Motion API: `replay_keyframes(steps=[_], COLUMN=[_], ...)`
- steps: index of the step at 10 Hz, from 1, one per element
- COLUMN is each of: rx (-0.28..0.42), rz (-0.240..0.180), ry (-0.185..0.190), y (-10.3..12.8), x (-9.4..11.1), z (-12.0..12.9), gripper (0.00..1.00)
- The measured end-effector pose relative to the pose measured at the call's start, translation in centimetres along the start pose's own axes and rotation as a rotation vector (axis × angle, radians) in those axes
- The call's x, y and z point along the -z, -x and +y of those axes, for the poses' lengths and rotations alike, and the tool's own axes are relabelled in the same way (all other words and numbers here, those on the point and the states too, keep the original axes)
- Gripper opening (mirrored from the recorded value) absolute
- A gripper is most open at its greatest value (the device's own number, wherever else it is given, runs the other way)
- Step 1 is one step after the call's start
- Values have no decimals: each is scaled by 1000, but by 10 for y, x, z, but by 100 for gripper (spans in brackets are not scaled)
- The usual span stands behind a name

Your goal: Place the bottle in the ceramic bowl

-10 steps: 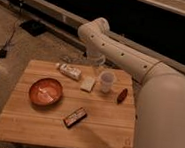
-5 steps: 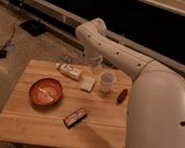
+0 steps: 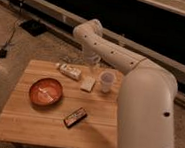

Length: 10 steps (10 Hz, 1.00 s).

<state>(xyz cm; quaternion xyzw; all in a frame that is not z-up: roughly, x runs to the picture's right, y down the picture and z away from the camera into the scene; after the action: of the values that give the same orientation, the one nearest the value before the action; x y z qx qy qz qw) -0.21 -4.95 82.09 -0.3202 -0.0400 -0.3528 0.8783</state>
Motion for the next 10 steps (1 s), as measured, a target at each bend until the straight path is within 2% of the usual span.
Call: replay_keyframes(steps=[1, 3, 5, 7, 8, 9, 10], rx=[0, 14, 48, 66, 86, 106, 109], rz=[-8, -4, -1, 2, -3, -8, -8], ry=[4, 8, -4, 5, 5, -24, -34], y=[0, 1, 6, 5, 13, 19, 21], x=[-3, -6, -10, -19, -25, -26, -27], z=[-1, 1, -22, -32, -39, -49, -53], gripper=[45, 58, 65, 65, 65, 65, 65])
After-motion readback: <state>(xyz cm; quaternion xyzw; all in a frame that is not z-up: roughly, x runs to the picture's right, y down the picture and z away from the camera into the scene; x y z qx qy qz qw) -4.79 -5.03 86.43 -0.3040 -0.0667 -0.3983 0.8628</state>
